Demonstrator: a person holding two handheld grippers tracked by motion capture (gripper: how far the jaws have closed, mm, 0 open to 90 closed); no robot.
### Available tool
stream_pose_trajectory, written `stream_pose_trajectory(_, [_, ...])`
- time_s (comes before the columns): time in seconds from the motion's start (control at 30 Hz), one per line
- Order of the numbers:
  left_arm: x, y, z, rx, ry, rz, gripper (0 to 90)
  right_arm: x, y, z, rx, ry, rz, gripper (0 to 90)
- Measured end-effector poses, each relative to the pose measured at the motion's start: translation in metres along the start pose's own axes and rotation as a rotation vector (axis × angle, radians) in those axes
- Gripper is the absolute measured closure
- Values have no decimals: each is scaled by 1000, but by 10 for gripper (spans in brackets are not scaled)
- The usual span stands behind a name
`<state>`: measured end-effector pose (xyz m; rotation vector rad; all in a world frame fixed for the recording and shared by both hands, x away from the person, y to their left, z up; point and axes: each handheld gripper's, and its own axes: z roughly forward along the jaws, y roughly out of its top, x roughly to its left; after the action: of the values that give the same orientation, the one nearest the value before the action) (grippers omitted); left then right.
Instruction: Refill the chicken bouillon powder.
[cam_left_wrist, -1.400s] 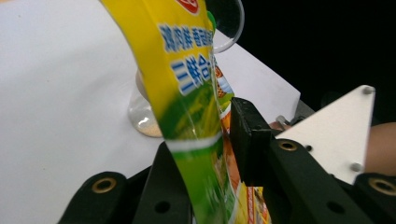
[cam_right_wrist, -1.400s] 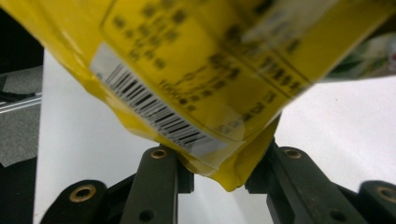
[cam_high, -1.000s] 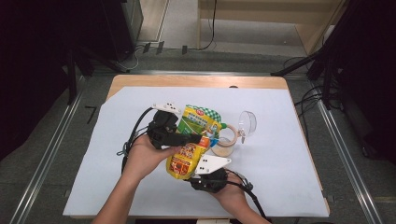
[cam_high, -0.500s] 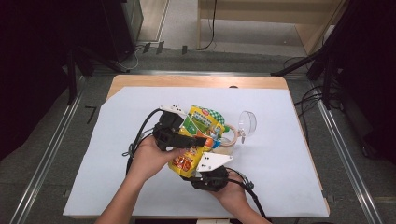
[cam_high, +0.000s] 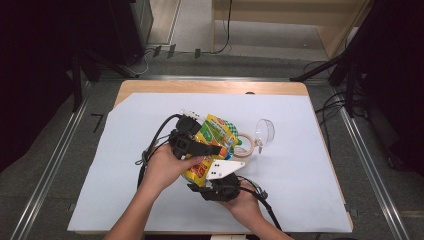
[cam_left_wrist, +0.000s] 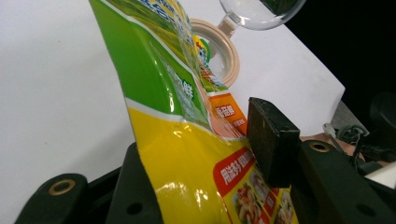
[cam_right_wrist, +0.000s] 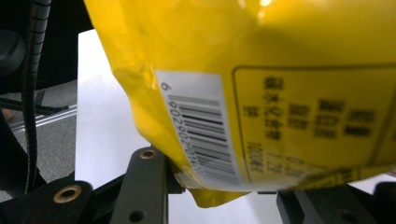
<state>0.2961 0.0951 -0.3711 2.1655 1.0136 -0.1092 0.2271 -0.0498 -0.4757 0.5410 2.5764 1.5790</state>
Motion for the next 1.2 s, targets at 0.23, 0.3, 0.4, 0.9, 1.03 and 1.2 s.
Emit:
stream_pose_trajectory(0.23, [3,18,3,25,-26,-26,647,-4,9,-6,5,9,1,637])
stream_pose_trajectory(0.3, [4,21,6,32,-28,-40,661,-5,10,-7,14,12,-3,629])
stream_pose_trajectory(0.4, [4,26,7,33,-43,-32,695,-5,13,-8,17,9,-11,618])
stream_pose_trajectory(0.9, [6,34,2,-30,-8,-49,763,-2,28,-1,35,-50,-80,587])
stream_pose_trajectory(1.03, [7,36,2,-38,-25,-47,737,-3,29,-1,29,-53,-53,604])
stream_pose_trajectory(1.2, [9,38,7,-38,-23,-63,724,-5,28,-1,28,-66,-13,612])
